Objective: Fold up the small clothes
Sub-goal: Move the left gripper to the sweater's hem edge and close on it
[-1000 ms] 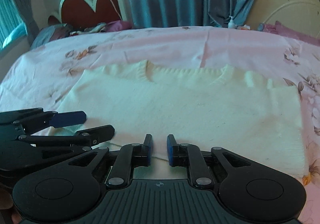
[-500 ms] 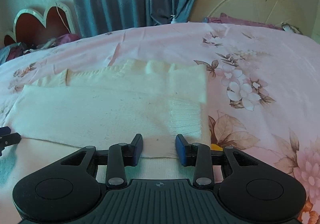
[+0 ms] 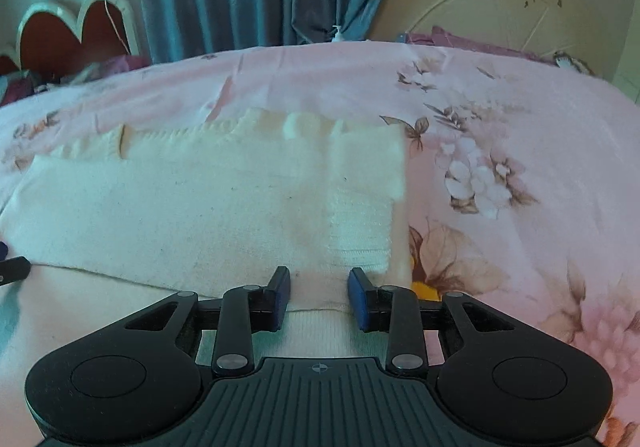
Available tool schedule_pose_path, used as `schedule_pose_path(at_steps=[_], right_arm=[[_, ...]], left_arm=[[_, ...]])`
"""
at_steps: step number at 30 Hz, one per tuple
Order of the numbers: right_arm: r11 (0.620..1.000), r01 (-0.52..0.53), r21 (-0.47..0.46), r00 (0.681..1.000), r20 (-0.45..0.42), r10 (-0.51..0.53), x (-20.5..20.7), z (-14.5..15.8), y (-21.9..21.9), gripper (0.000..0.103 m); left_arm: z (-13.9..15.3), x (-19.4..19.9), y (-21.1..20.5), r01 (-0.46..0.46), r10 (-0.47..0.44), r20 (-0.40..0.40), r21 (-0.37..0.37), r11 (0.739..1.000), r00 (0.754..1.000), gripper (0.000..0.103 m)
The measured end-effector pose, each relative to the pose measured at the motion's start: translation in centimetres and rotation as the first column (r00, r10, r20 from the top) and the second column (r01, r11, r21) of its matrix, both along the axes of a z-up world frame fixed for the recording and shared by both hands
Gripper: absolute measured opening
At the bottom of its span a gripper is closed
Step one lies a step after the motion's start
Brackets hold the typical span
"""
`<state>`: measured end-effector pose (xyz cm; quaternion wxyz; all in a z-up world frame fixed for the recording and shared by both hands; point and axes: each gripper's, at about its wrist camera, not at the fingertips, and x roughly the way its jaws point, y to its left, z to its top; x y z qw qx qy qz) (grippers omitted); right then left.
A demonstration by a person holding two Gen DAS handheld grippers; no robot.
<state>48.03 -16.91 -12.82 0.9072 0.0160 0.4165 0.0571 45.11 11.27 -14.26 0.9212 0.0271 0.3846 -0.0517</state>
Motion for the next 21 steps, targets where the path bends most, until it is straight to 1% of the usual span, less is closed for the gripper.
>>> schedule_pose_path(at_steps=[2, 3, 4, 5, 6, 7, 9, 11, 12, 13, 14, 15, 16, 17, 19, 21], right_arm=[[0.999, 0.024, 0.027, 0.999, 0.024, -0.025, -0.5, 0.8, -0.3, 0.033], [0.999, 0.029, 0.042, 0.999, 0.038, -0.031, -0.9, 1.3, -0.5, 0.034], [0.998, 0.030, 0.049, 0.998, 0.045, -0.032, -1.2, 1.6, -0.6, 0.046], [0.998, 0.028, 0.059, 0.998, 0.054, -0.031, -1.8, 1.9, -0.7, 0.068], [0.997, 0.019, 0.070, 0.998, 0.066, -0.024, -2.4, 2.1, -0.8, 0.072], [0.996, 0.010, 0.083, 0.997, 0.077, -0.017, -3.0, 2.4, -1.0, 0.072], [0.994, -0.001, 0.106, 0.997, 0.080, -0.007, -4.2, 3.0, -1.6, 0.072], [0.990, -0.004, 0.140, 0.997, 0.074, -0.006, -5.6, 3.3, -2.6, 0.072], [0.986, -0.005, 0.164, 0.997, 0.074, -0.007, -6.6, 3.6, -3.4, 0.072], [0.983, -0.007, 0.181, 0.998, 0.070, -0.006, -7.7, 3.7, -4.1, 0.066], [0.980, -0.012, 0.197, 0.998, 0.058, 0.001, -8.9, 3.8, -4.8, 0.054], [0.978, -0.018, 0.208, 0.999, 0.046, 0.008, -10.2, 3.8, -5.5, 0.050], [0.976, -0.020, 0.217, 0.999, 0.033, 0.014, -11.6, 3.7, -6.3, 0.044], [0.974, -0.017, 0.225, 1.000, 0.022, 0.013, -12.8, 3.6, -6.8, 0.043], [0.967, -0.015, 0.253, 1.000, -0.007, 0.017, -15.9, 3.1, -8.4, 0.043], [0.960, -0.006, 0.280, 0.999, -0.035, 0.017, -18.8, 2.4, -9.7, 0.043]], left_arm=[[0.4, -0.3, 0.0, 0.001, -0.001, 0.003, -0.013, 1.000, 1.000, 0.066], [0.6, -0.6, 0.0, -0.006, 0.006, 0.015, -0.008, 1.000, 1.000, 0.084], [0.9, -1.1, -0.1, -0.021, 0.020, 0.037, 0.010, 1.000, 0.999, 0.095], [1.2, -1.7, -0.2, -0.028, 0.027, 0.059, 0.027, 0.999, 0.998, 0.094], [1.4, -2.1, -0.2, -0.025, 0.023, 0.058, 0.028, 0.999, 0.998, 0.088], [1.5, -2.5, 0.0, -0.022, 0.021, 0.048, 0.018, 1.000, 0.999, 0.085], [1.8, -3.5, 0.5, -0.030, 0.030, 0.043, 0.008, 1.000, 0.999, 0.085], [2.1, -5.0, 0.9, -0.016, 0.015, 0.041, 0.013, 1.000, 0.999, 0.082], [2.1, -5.9, 1.1, -0.010, 0.010, 0.034, 0.016, 1.000, 0.999, 0.075], [2.1, -7.0, 1.4, 0.004, -0.004, 0.018, 0.015, 1.000, 1.000, 0.069], [2.1, -8.1, 1.6, 0.018, -0.018, 0.003, 0.010, 1.000, 1.000, 0.067], [2.0, -9.3, 1.8, 0.024, -0.024, -0.009, 0.010, 1.000, 1.000, 0.061], [1.9, -10.6, 2.0, 0.028, -0.027, -0.022, 0.012, 1.000, 0.999, 0.060], [1.8, -12.0, 2.2, 0.029, -0.028, -0.037, 0.010, 1.000, 0.999, 0.059], [1.6, -14.6, 2.7, 0.018, -0.018, -0.060, -0.009, 1.000, 0.998, 0.052], [1.3, -17.1, 3.2, -0.012, 0.008, -0.086, -0.041, 0.999, 0.996, 0.049]])
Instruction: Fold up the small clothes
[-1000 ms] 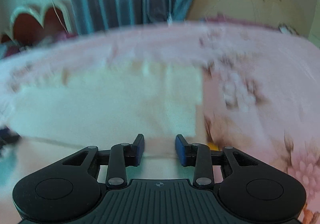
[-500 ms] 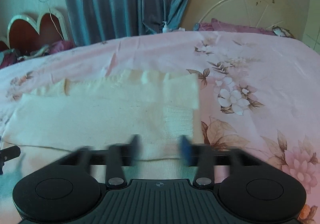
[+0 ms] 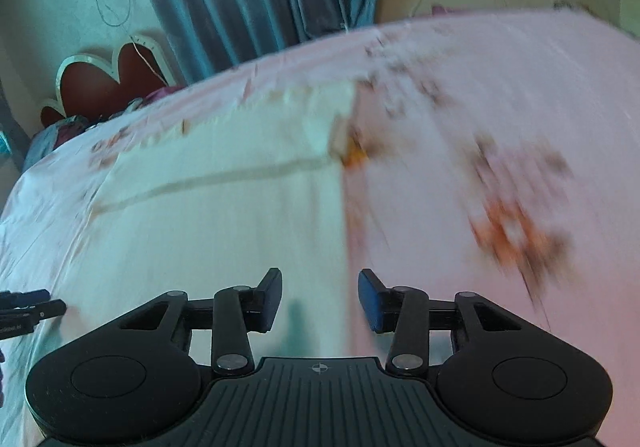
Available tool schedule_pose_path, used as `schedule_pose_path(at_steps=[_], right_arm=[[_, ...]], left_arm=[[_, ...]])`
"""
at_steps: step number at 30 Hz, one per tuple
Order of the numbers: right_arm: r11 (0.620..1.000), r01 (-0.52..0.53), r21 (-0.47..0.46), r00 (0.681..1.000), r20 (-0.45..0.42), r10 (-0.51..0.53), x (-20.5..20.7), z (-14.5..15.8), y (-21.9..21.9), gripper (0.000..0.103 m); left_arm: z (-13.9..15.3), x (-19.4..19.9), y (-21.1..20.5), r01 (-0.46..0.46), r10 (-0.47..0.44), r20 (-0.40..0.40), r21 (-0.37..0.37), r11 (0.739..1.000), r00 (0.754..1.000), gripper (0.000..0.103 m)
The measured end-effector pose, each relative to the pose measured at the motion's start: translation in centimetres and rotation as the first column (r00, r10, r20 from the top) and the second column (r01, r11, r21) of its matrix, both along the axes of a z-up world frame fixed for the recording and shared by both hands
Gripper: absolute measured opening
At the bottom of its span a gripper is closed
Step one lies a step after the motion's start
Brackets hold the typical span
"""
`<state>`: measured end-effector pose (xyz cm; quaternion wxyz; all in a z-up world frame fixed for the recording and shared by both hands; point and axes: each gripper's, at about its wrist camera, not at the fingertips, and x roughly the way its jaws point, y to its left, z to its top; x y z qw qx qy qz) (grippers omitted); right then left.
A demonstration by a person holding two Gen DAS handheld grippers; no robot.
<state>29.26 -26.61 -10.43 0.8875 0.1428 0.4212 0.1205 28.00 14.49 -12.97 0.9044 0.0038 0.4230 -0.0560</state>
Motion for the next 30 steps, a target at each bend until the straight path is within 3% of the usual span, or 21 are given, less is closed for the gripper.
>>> schedule_pose_path(at_steps=[7, 12, 14, 20, 22, 24, 25, 26, 28, 30], right_arm=[[0.996, 0.002, 0.094, 0.999, -0.051, 0.003, -8.6, -1.3, -2.3, 0.043], [0.988, -0.012, 0.154, 0.998, -0.063, 0.022, -12.6, -1.5, -3.1, 0.041], [0.983, -0.014, 0.185, 0.997, -0.076, 0.028, -13.9, -1.6, -3.4, 0.032], [0.932, -0.034, 0.360, 0.991, -0.108, 0.078, -16.3, -2.7, -4.1, 0.031], [0.916, -0.036, 0.398, 0.990, -0.111, 0.087, -16.3, -3.0, -4.1, 0.031], [0.905, -0.028, 0.424, 0.990, -0.116, 0.085, -16.0, -3.2, -4.2, 0.028], [0.901, -0.028, 0.433, 0.989, -0.121, 0.089, -15.7, -3.3, -4.1, 0.014], [0.901, -0.026, 0.432, 0.988, -0.124, 0.088, -15.5, -3.3, -4.1, 0.006], [0.911, -0.037, 0.410, 0.990, -0.112, 0.091, -15.3, -2.9, -4.0, 0.004], [0.912, -0.057, 0.406, 0.995, -0.057, 0.088, -16.0, -1.8, -4.3, 0.003]], left_arm=[[0.3, -7.4, 1.1, -0.072, 0.069, -0.027, -0.132, 0.989, 0.997, 0.043], [0.4, -12.1, 1.2, -0.086, 0.079, -0.047, -0.175, 0.981, 0.996, 0.039], [0.4, -13.6, 1.5, -0.091, 0.079, -0.060, -0.219, 0.972, 0.995, 0.038], [-0.3, -15.6, 2.0, -0.075, 0.042, -0.097, -0.361, 0.930, 0.994, 0.037], [-0.7, -15.3, 2.3, -0.081, 0.041, -0.104, -0.419, 0.904, 0.994, 0.037], [-1.2, -14.9, 2.6, -0.096, 0.048, -0.113, -0.470, 0.877, 0.992, 0.029], [-1.5, -14.7, 2.7, -0.105, 0.055, -0.116, -0.482, 0.870, 0.992, 0.023], [-1.7, -14.5, 2.7, -0.114, 0.063, -0.121, -0.483, 0.868, 0.991, 0.008], [-1.7, -14.3, 2.7, -0.126, 0.080, -0.116, -0.477, 0.870, 0.990, 0.005], [-0.7, -15.4, 2.9, -0.112, 0.102, -0.047, -0.497, 0.861, 0.994, 0.005]])
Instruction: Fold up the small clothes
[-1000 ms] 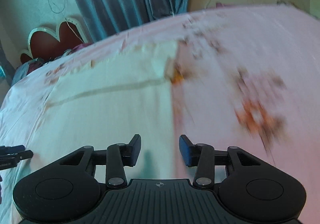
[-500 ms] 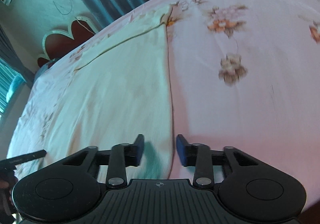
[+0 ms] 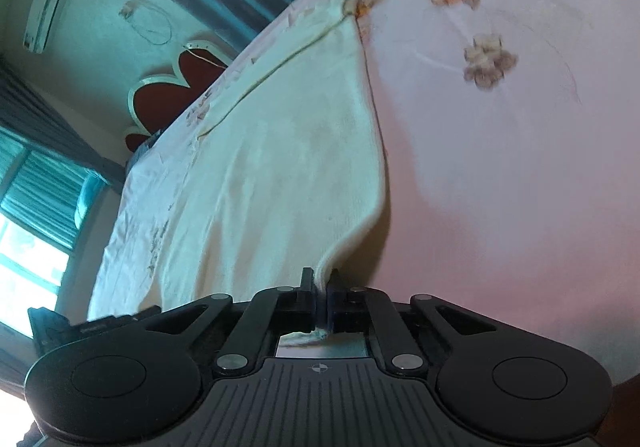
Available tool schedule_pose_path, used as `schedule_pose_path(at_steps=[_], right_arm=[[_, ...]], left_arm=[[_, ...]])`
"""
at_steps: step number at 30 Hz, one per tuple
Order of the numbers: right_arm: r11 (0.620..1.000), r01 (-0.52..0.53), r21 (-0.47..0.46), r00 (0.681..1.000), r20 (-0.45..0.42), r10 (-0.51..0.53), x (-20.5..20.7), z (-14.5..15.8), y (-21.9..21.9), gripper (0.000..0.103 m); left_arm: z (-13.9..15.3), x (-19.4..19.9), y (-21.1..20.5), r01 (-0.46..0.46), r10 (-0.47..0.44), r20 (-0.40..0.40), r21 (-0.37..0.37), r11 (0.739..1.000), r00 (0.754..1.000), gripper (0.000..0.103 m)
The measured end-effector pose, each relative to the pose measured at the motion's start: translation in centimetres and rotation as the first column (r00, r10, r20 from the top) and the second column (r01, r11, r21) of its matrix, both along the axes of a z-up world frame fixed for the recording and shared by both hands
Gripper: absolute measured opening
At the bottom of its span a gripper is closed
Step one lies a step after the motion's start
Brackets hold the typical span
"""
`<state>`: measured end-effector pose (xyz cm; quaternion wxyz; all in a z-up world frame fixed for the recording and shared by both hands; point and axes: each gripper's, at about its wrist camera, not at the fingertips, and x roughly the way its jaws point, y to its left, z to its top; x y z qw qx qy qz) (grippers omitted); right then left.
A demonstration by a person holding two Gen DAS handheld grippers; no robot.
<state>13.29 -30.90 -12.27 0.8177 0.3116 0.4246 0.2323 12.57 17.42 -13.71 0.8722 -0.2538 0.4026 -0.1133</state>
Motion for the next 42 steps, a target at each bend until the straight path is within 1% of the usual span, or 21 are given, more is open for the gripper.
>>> schedule_pose_path(at_steps=[1, 2, 4, 5, 6, 7, 9, 13, 16, 18, 22, 25, 27, 30, 35, 39, 42], right_arm=[[1.000, 0.006, 0.013, 1.000, 0.030, -0.006, -0.4, 0.5, -0.4, 0.003], [1.000, 0.013, 0.003, 0.999, 0.035, -0.013, -0.6, 0.6, -0.7, 0.003], [0.998, 0.000, -0.062, 1.000, -0.023, -0.002, -0.3, -0.9, -0.5, 0.003], [0.999, 0.001, -0.052, 0.999, -0.043, -0.003, -0.1, -1.5, -0.5, 0.003], [0.999, 0.013, -0.031, 0.999, -0.042, -0.014, -0.2, -1.6, -0.6, 0.003], [1.000, 0.024, -0.013, 0.999, -0.029, -0.025, -0.2, -1.3, -0.6, 0.003], [0.999, 0.035, 0.003, 0.999, 0.012, -0.035, -0.2, -0.3, -0.6, 0.003], [0.999, 0.037, -0.015, 0.995, 0.097, -0.036, 0.7, 2.5, -0.2, 0.003], [0.999, 0.040, -0.031, 0.988, 0.150, -0.035, 2.1, 4.8, 0.1, 0.003], [0.998, 0.045, -0.043, 0.981, 0.190, -0.036, 3.8, 6.5, 0.5, 0.003], [0.995, 0.068, -0.067, 0.967, 0.248, -0.049, 8.6, 9.7, 1.4, 0.003], [0.992, 0.103, -0.067, 0.961, 0.264, -0.082, 13.6, 11.0, 2.3, 0.003], [0.990, 0.121, -0.071, 0.960, 0.263, -0.099, 17.2, 11.1, 2.7, 0.003], [0.986, 0.153, -0.071, 0.963, 0.235, -0.133, 23.0, 10.4, 3.3, 0.003], [0.978, 0.194, -0.073, 0.968, 0.175, -0.179, 31.6, 7.9, 4.0, 0.003], [0.976, 0.194, -0.097, 0.975, 0.132, -0.180, 36.1, 5.7, 4.5, 0.003], [0.975, 0.188, -0.116, 0.980, 0.095, -0.177, 39.1, 4.0, 5.1, 0.003]], left_arm=[[0.5, -0.7, 0.2, -0.014, 0.014, 0.032, -0.003, 1.000, 0.999, 0.005], [0.4, -0.9, 0.3, -0.026, 0.026, 0.024, 0.021, 0.999, 0.999, 0.004], [-1.0, -0.7, 0.5, -0.025, 0.028, -0.041, 0.074, 0.997, 0.999, 0.004], [-1.5, -0.8, 0.8, -0.037, 0.039, -0.049, 0.051, 0.998, 0.998, 0.004], [-1.5, -0.7, 1.0, -0.051, 0.052, -0.047, 0.030, 0.998, 0.998, 0.004], [-1.2, -0.6, 1.0, -0.057, 0.058, -0.040, 0.027, 0.998, 0.998, 0.004], [-0.6, -0.5, 1.0, -0.062, 0.063, -0.015, 0.026, 0.998, 0.998, 0.004], [1.3, 0.4, 0.8, -0.086, 0.086, 0.039, 0.010, 0.996, 0.996, 0.004], [3.1, 1.3, 1.1, -0.113, 0.114, 0.098, -0.020, 0.993, 0.989, 0.004], [4.6, 2.1, 1.3, -0.120, 0.124, 0.137, -0.034, 0.992, 0.983, 0.004], [7.1, 6.9, 1.3, -0.122, 0.125, 0.204, -0.028, 0.992, 0.971, 0.004], [8.0, 11.6, 1.6, -0.127, 0.129, 0.231, -0.022, 0.992, 0.964, 0.004], [8.1, 15.2, 1.8, -0.122, 0.124, 0.232, -0.023, 0.992, 0.965, 0.004], [7.7, 21.0, 2.0, -0.109, 0.109, 0.226, -0.012, 0.994, 0.968, 0.004], [6.1, 29.1, 2.6, -0.089, 0.086, 0.194, 0.005, 0.996, 0.977, 0.004], [3.7, 34.5, 3.0, -0.077, 0.073, 0.129, 0.022, 0.997, 0.989, 0.004], [2.3, 37.3, 3.3, -0.061, 0.057, 0.092, 0.037, 0.997, 0.994, 0.004]])
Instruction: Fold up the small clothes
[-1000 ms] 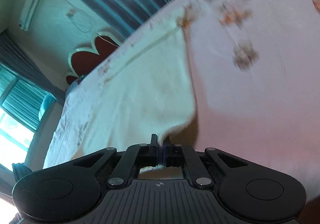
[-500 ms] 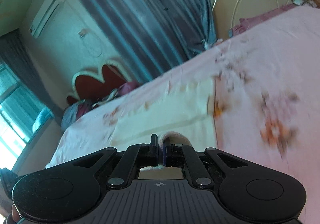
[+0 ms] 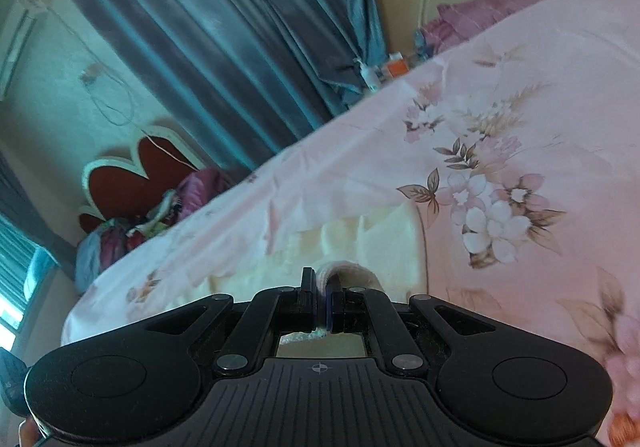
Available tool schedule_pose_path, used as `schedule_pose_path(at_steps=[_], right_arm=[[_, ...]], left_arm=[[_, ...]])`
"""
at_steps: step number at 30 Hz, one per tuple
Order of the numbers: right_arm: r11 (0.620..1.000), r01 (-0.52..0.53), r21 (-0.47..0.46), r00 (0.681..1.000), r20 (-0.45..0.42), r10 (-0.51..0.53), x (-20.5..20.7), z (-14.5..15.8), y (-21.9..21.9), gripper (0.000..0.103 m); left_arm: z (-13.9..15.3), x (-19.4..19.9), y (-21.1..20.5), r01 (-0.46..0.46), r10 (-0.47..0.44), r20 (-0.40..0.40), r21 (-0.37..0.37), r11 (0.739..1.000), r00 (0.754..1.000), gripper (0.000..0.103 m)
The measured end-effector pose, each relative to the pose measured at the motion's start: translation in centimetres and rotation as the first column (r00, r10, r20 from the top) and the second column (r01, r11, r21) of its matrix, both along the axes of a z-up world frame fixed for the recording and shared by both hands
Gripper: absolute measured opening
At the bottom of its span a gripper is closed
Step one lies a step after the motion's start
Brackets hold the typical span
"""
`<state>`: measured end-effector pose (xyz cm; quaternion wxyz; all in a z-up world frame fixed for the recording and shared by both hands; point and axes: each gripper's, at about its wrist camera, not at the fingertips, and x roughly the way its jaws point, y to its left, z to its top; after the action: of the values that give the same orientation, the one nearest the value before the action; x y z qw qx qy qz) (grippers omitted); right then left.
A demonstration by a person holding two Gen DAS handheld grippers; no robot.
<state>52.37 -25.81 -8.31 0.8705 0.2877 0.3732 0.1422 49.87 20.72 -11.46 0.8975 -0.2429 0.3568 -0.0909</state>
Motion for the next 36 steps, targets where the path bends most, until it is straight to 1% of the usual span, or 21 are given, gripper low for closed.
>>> schedule_pose_path(at_steps=[6, 9, 10, 11, 12, 13, 14, 15, 16, 17, 18, 19, 20, 23, 24, 25, 26, 27, 30, 32, 36], right_arm=[[0.999, -0.009, 0.032, 0.998, -0.066, 0.011, 3.7, -3.3, 0.3, 0.003], [1.000, 0.004, 0.016, 0.999, -0.047, -0.003, 4.3, -3.5, 0.6, 0.004], [1.000, 0.010, 0.010, 0.999, -0.035, -0.010, 4.3, -3.5, 0.6, 0.015], [1.000, 0.022, 0.008, 1.000, -0.011, -0.022, 4.1, -3.2, 0.6, 0.034], [0.999, 0.043, 0.004, 0.999, 0.016, -0.043, 3.8, -2.8, 0.4, 0.046], [0.998, 0.062, -0.001, 0.997, 0.047, -0.061, 3.5, -2.5, 0.2, 0.065], [0.998, 0.060, -0.001, 0.996, 0.062, -0.060, 3.4, -2.3, 0.1, 0.067], [0.999, 0.051, 0.002, 0.996, 0.067, -0.051, 3.3, -2.2, -0.1, 0.067], [0.999, 0.036, -0.006, 0.997, 0.066, -0.036, 3.3, -2.1, -0.2, 0.067], [0.999, 0.027, -0.028, 0.998, 0.065, -0.026, 3.4, -2.2, -0.2, 0.066], [0.998, 0.014, -0.058, 0.998, 0.062, -0.010, 3.5, -2.3, 0.0, 0.063], [0.997, -0.002, -0.080, 0.999, 0.053, 0.006, 3.7, -2.5, 0.2, 0.052], [0.995, -0.015, -0.103, 0.999, 0.043, 0.020, 3.8, -2.6, 0.5, 0.048], [0.983, -0.053, -0.174, 0.998, 0.019, 0.058, 4.3, -3.5, 1.3, 0.045], [0.978, -0.068, -0.195, 0.997, 0.006, 0.071, 4.6, -3.9, 1.6, 0.045], [0.973, -0.074, -0.217, 0.997, -0.003, 0.075, 4.8, -4.2, 1.9, 0.045], [0.968, -0.081, -0.237, 0.997, -0.010, 0.081, 4.9, -4.4, 2.1, 0.045], [0.966, -0.086, -0.242, 0.996, -0.015, 0.085, 5.0, -4.7, 2.2, 0.045], [0.964, -0.091, -0.249, 0.996, -0.020, 0.089, 5.0, -5.1, 2.2, 0.045], [0.963, -0.095, -0.252, 0.995, -0.015, 0.094, 4.8, -5.1, 2.3, 0.045], [0.962, -0.103, -0.253, 0.994, -0.009, 0.105, 4.7, -4.9, 2.5, 0.044]], left_arm=[[-2.4, 3.6, 0.0, 0.037, -0.037, -0.043, -0.003, 0.999, 0.998, 0.004], [-2.7, 4.0, 0.1, 0.045, -0.045, -0.019, -0.013, 0.999, 0.999, 0.013], [-2.6, 3.9, 0.1, 0.045, -0.045, -0.002, -0.012, 0.999, 0.999, 0.021], [-2.5, 3.8, 0.2, 0.042, -0.042, 0.014, -0.011, 0.999, 0.999, 0.023], [-2.3, 3.7, 0.2, 0.038, -0.038, 0.027, -0.008, 0.999, 0.999, 0.026], [-2.1, 3.6, 0.3, 0.034, -0.034, 0.039, -0.002, 0.999, 0.999, 0.038], [-1.9, 3.4, 0.4, 0.024, -0.024, 0.051, 0.006, 1.000, 0.998, 0.045], [-1.8, 3.2, 0.6, 0.014, -0.015, 0.066, 0.015, 1.000, 0.998, 0.056], [-1.7, 3.1, 0.8, 0.013, -0.015, 0.071, 0.025, 1.000, 0.997, 0.057], [-1.8, 3.2, 0.8, 0.021, -0.024, 0.065, 0.040, 0.999, 0.998, 0.055], [-1.9, 3.4, 0.7, 0.033, -0.037, 0.055, 0.060, 0.998, 0.998, 0.049], [-1.9, 3.6, 0.5, 0.049, -0.053, 0.047, 0.082, 0.995, 0.997, 0.045], [-2.0, 3.9, 0.3, 0.066, -0.070, 0.041, 0.100, 0.993, 0.997, 0.044], [-2.2, 4.8, -0.9, 0.128, -0.133, 0.015, 0.179, 0.975, 0.991, 0.040], [-2.4, 5.2, -1.3, 0.148, -0.151, 0.001, 0.204, 0.968, 0.989, 0.034], [-2.5, 5.3, -1.5, 0.156, -0.159, 0.001, 0.214, 0.964, 0.987, 0.034], [-2.5, 5.4, -1.5, 0.158, -0.163, 0.006, 0.213, 0.964, 0.987, 0.034], [-2.4, 5.3, -1.1, 0.150, -0.156, 0.025, 0.181, 0.972, 0.987, 0.036], [-2.1, 4.7, 1.0, 0.088, -0.091, 0.078, 0.042, 0.995, 0.993, 0.040], [-2.0, 4.5, 1.5, 0.077, -0.080, 0.086, 0.038, 0.996, 0.993, 0.040], [-2.3, 5.0, 1.1, 0.135, -0.138, 0.054, 0.068, 0.989, 0.989, 0.040]])
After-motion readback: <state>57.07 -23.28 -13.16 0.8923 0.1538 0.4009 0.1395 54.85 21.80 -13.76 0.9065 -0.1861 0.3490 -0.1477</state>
